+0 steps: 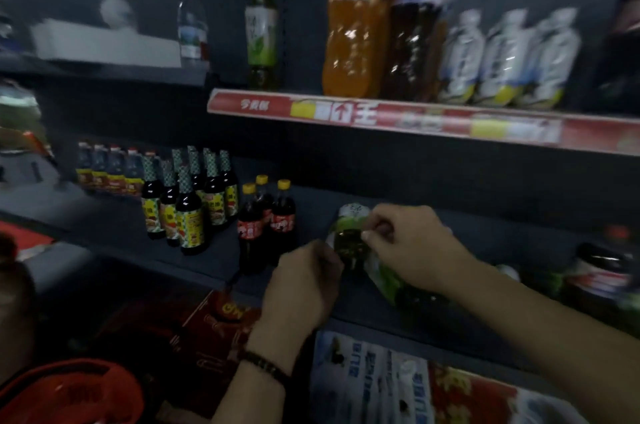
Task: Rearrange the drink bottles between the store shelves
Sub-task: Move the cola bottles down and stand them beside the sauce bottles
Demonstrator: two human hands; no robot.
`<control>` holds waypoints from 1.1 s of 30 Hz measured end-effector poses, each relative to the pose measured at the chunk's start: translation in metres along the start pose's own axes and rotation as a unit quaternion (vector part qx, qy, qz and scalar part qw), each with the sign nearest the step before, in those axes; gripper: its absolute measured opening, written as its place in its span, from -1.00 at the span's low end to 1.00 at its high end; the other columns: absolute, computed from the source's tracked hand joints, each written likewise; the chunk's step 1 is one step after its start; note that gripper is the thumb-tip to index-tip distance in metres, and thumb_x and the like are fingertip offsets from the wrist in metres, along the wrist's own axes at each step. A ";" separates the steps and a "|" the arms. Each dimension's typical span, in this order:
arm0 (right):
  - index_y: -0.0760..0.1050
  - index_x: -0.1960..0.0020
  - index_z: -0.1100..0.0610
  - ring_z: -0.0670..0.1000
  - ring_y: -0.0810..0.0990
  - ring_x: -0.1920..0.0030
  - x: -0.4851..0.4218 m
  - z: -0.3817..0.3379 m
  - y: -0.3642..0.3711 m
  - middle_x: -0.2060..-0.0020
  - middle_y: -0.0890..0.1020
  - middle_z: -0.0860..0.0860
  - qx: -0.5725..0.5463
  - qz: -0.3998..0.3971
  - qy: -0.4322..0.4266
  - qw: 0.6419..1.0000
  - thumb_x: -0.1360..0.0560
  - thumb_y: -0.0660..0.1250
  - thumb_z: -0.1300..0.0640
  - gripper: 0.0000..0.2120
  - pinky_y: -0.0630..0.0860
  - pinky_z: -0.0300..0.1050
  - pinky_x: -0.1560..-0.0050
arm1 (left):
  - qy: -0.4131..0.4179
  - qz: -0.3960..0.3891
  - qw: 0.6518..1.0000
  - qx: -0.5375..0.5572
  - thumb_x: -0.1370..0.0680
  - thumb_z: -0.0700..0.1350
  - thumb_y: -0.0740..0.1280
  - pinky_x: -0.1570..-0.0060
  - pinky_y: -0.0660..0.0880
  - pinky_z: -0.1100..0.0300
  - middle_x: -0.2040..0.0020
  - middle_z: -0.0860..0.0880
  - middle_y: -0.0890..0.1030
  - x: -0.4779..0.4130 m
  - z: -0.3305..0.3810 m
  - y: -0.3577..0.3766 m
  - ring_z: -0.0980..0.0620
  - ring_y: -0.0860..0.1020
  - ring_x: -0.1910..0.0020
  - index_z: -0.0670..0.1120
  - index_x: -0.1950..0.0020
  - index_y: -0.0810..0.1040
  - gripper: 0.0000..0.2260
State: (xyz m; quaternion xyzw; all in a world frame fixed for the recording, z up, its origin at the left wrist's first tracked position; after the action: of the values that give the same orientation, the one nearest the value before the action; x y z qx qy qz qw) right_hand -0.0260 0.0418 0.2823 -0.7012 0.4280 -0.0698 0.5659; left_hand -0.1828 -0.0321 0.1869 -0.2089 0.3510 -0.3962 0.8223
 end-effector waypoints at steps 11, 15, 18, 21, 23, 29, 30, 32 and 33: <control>0.59 0.11 -0.03 -0.01 0.67 0.20 0.087 0.079 -0.284 0.30 0.67 -0.13 0.070 0.284 0.070 0.954 -0.49 0.39 -0.07 -0.88 0.64 0.07 0.09 | 0.296 0.003 0.955 -0.034 -0.59 0.07 0.40 0.06 0.62 0.02 0.14 0.20 0.60 -0.033 0.324 -0.020 0.20 0.57 0.12 0.19 0.05 0.55 -0.95; 0.53 -0.05 -0.04 0.00 0.63 0.10 0.084 0.143 -0.343 0.17 0.65 -0.13 0.061 0.350 0.135 0.925 -0.51 0.41 0.00 -0.85 0.57 0.00 0.09 | 0.391 0.049 0.915 -0.082 -0.59 0.08 0.38 -0.01 0.57 -0.04 0.04 0.13 0.60 -0.058 0.409 0.004 0.04 0.55 0.00 0.14 0.01 0.57 -0.94; 0.37 -0.28 0.11 0.16 0.55 -0.11 0.070 0.190 -0.366 -0.15 0.55 0.08 0.060 0.368 0.202 0.906 -0.52 0.43 -0.03 -0.56 0.47 0.04 0.02 | 0.391 0.032 0.918 -0.062 -0.60 0.09 0.40 -0.07 0.57 -0.01 -0.02 0.12 0.60 -0.091 0.447 0.032 0.05 0.56 -0.05 0.14 -0.05 0.57 -0.92; 0.29 -0.35 0.19 0.28 0.51 -0.30 0.047 0.233 -0.368 -0.33 0.46 0.22 0.007 0.329 0.254 0.909 -0.51 0.49 -0.03 -0.41 0.51 0.10 -0.20 | 0.332 -0.023 0.942 0.051 -0.62 0.07 0.42 0.01 0.49 0.23 -0.05 0.11 0.61 -0.126 0.471 0.055 0.14 0.56 -0.01 0.10 -0.12 0.56 -0.88; 0.29 -0.35 0.20 0.25 0.55 -0.29 0.033 0.252 -0.365 -0.34 0.51 0.22 -0.068 0.316 0.250 0.913 -0.51 0.53 0.00 -0.40 0.53 0.03 -0.19 | 0.272 -0.048 0.955 0.105 -0.62 0.08 0.45 0.08 0.41 0.36 -0.08 0.08 0.62 -0.149 0.483 0.068 0.13 0.57 -0.02 0.04 -0.21 0.55 -0.77; 0.40 -0.44 0.09 0.14 0.64 -0.20 0.018 0.266 -0.351 -0.21 0.65 0.07 -0.064 0.308 0.206 0.927 -0.50 0.52 0.02 -0.43 0.57 -0.01 -0.19 | 0.167 -0.128 0.956 0.202 -0.49 0.13 0.60 -0.26 0.61 0.05 0.00 0.12 0.68 -0.193 0.509 0.123 0.06 0.67 -0.08 0.09 -0.02 0.56 -0.72; 0.47 -0.37 0.06 0.07 0.64 -0.13 0.019 0.266 -0.354 -0.12 0.66 0.00 -0.062 0.319 0.194 0.925 -0.48 0.53 0.03 -0.49 0.54 -0.08 -0.12 | 0.170 -0.134 0.951 0.220 -0.45 0.17 0.61 -0.28 0.62 0.02 -0.02 0.12 0.73 -0.195 0.513 0.129 0.08 0.70 -0.08 0.09 -0.06 0.63 -0.70; 0.60 -0.19 0.02 -0.03 0.65 0.03 0.023 0.265 -0.358 0.07 0.68 -0.13 -0.076 0.329 0.173 0.925 -0.46 0.52 0.06 -0.68 0.53 -0.15 0.02 | 0.176 -0.123 0.948 0.235 -0.31 0.29 0.60 -0.26 0.65 -0.02 -0.05 0.12 0.76 -0.202 0.517 0.137 0.08 0.72 -0.06 0.10 -0.18 0.67 -0.48; 0.65 -0.11 0.01 -0.04 0.67 0.08 0.024 0.265 -0.359 0.15 0.70 -0.13 -0.105 0.327 0.165 0.924 -0.47 0.49 0.08 -0.78 0.57 -0.17 0.08 | 0.174 -0.109 0.950 0.237 -0.25 0.33 0.59 -0.23 0.65 -0.03 -0.05 0.11 0.75 -0.206 0.513 0.138 0.07 0.72 -0.05 0.09 -0.22 0.64 -0.39</control>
State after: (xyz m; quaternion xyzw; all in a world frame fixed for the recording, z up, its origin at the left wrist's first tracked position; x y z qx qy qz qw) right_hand 0.3301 0.2180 0.4863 -0.5558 0.7260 0.0493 0.4019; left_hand 0.1773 0.2483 0.5280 0.0273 0.3595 -0.5855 0.7261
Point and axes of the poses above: each hand's wrist, its own x-axis away from the middle knuckle, its own y-axis out of the palm, z = x × y, the point moved 10 cm from there along -x, towards the middle knuckle
